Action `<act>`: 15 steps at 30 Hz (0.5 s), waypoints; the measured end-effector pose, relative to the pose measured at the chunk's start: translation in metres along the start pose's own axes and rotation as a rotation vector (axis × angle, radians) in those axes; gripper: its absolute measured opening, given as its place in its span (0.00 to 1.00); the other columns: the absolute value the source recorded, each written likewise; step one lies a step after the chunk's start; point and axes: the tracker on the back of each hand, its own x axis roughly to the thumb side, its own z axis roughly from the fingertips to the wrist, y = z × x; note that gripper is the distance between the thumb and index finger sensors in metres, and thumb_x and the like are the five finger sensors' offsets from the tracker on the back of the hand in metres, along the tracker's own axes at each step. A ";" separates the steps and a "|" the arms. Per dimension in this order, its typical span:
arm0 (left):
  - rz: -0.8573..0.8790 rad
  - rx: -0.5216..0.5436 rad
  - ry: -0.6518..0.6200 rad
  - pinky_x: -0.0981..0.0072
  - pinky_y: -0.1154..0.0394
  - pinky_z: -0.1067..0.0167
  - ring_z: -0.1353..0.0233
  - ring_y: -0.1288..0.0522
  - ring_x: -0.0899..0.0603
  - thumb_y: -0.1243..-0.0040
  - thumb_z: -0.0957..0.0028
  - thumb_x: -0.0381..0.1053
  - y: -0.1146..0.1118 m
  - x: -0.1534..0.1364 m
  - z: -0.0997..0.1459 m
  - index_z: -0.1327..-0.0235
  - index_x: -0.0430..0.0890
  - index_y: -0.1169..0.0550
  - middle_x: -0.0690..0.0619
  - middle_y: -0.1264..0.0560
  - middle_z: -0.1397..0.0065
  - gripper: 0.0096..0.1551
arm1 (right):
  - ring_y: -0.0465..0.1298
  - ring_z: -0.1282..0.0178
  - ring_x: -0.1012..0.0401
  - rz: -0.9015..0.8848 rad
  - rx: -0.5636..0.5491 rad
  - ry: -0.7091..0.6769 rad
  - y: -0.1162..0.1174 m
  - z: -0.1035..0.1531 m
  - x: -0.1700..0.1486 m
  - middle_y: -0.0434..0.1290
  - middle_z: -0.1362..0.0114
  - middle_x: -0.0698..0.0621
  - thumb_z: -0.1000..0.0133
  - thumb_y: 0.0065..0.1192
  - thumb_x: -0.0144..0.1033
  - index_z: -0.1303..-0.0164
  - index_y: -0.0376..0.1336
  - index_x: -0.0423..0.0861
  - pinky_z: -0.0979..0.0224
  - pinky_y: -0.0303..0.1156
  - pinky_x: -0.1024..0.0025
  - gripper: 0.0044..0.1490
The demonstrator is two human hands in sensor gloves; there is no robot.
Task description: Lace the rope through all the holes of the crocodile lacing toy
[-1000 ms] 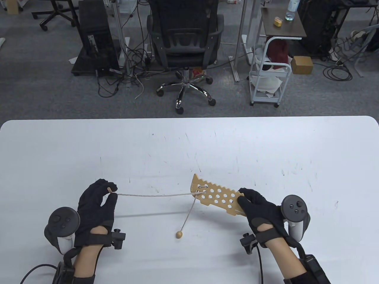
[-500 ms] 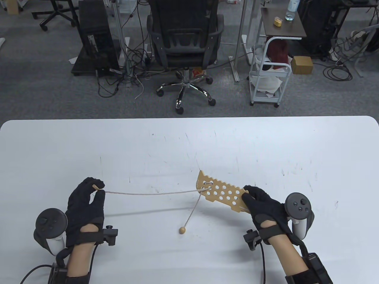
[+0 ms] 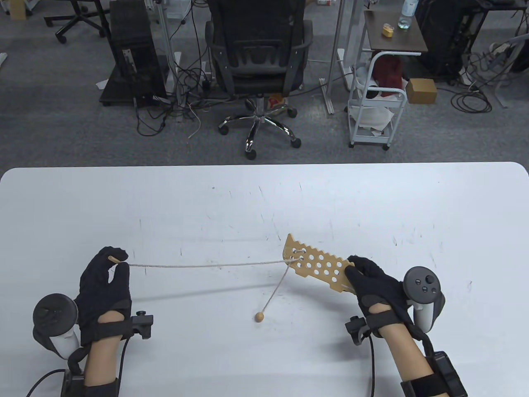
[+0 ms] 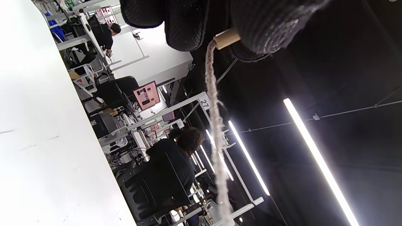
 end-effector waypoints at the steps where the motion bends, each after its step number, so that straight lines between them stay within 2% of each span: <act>1: 0.001 0.001 0.003 0.37 0.48 0.24 0.19 0.41 0.35 0.37 0.53 0.57 0.001 -0.001 -0.001 0.39 0.67 0.23 0.50 0.33 0.22 0.25 | 0.88 0.54 0.53 -0.002 -0.005 0.007 -0.001 0.000 -0.001 0.84 0.47 0.47 0.48 0.69 0.42 0.40 0.69 0.43 0.48 0.78 0.55 0.28; 15: -0.003 0.053 0.025 0.37 0.48 0.24 0.19 0.41 0.35 0.37 0.53 0.56 0.015 -0.010 -0.006 0.39 0.67 0.23 0.50 0.32 0.23 0.25 | 0.88 0.54 0.53 0.025 -0.092 0.055 -0.019 -0.007 -0.010 0.84 0.47 0.47 0.48 0.70 0.42 0.40 0.69 0.43 0.48 0.78 0.55 0.28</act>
